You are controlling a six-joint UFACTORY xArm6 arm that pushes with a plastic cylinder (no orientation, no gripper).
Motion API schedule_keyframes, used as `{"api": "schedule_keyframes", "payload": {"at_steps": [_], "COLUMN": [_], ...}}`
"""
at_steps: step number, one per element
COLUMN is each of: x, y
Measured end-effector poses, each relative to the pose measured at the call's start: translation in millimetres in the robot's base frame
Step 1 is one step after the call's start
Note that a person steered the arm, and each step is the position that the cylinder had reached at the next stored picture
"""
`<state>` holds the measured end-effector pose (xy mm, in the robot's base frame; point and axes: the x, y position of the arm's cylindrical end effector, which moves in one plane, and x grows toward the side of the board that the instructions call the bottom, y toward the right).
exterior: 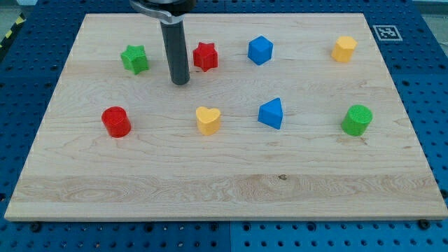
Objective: Place the red star below the blue cube
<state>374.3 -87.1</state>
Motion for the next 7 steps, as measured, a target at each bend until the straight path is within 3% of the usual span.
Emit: {"api": "schedule_keyframes", "payload": {"at_steps": [3,5,6,7], "x": [-74.1,28.6,33.9,19.7], "y": [-2.6,97.1,100.9,64.9]}}
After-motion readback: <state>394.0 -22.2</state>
